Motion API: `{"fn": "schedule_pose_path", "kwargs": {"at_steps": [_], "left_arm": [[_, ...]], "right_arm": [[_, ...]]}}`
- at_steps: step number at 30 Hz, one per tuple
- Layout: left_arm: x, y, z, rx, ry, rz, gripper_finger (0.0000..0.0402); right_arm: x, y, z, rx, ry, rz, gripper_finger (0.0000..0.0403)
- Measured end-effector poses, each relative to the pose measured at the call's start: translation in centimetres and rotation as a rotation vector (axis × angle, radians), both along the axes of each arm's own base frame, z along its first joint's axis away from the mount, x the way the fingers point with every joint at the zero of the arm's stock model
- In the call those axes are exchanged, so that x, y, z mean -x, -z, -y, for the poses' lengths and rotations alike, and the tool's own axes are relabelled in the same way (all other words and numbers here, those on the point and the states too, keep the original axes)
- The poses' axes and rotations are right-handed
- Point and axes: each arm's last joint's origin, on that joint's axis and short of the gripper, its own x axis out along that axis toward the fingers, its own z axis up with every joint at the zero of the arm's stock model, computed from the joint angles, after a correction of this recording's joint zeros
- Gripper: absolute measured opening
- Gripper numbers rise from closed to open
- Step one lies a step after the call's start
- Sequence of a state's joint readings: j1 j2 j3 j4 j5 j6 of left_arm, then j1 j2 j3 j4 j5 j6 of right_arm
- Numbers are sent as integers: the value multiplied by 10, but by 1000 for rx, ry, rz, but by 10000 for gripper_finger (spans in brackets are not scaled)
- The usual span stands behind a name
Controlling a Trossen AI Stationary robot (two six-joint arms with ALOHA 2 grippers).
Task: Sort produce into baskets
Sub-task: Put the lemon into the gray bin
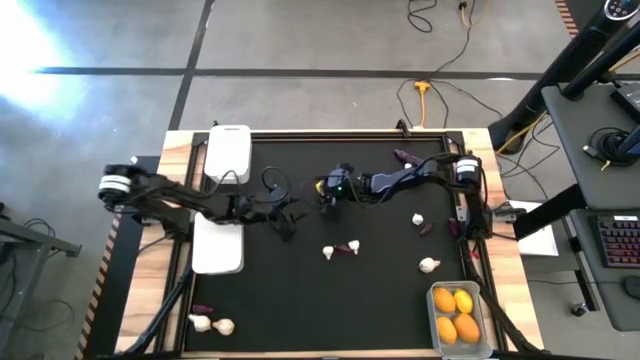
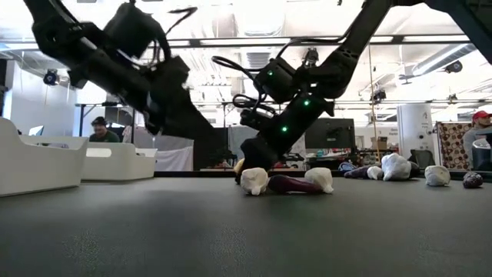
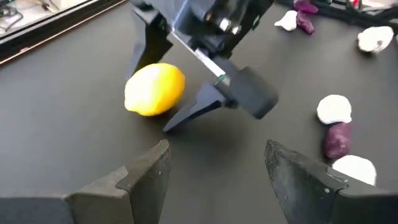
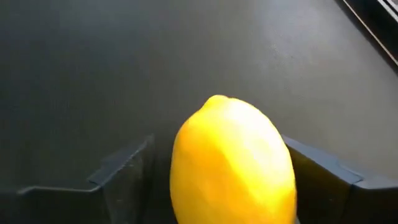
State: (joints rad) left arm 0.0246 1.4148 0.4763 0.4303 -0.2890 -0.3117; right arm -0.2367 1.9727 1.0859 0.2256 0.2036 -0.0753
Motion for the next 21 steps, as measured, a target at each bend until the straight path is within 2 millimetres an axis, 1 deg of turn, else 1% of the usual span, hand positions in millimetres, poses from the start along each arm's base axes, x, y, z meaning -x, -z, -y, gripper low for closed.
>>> {"fn": "schedule_pose_path", "kwargs": {"at_steps": [3, 6, 9, 11, 13, 15, 17, 19, 21], "left_arm": [[6, -15, 0, 8, -20, 66, 240], [8, -29, 0, 8, -44, 155, 240], [8, -36, 4, -1, -29, 208, 240], [7, -39, 6, -44, 1, 225, 240], [4, -44, 8, -91, 30, 266, 240], [0, -49, 9, -133, 78, 299, 240], [-5, -55, 11, -170, 151, 331, 240], [-12, -58, 12, -213, 208, 336, 240], [-20, -61, 13, -243, 237, 335, 240]], "right_arm": [[-3, 0, 1, -17, 14, 9, 276], [-4, -8, -2, -29, 24, -2, 237], [-1, -32, -11, -45, 11, -71, 209], [3, -58, -24, -59, -8, -121, 204], [11, -80, -45, -90, -29, -204, 204], [23, -105, -73, -116, -50, -253, 203], [38, -130, -108, -112, -71, -285, 206], [54, -154, -146, -104, -79, -267, 207], [75, -169, -181, -117, -78, -263, 207]]}}
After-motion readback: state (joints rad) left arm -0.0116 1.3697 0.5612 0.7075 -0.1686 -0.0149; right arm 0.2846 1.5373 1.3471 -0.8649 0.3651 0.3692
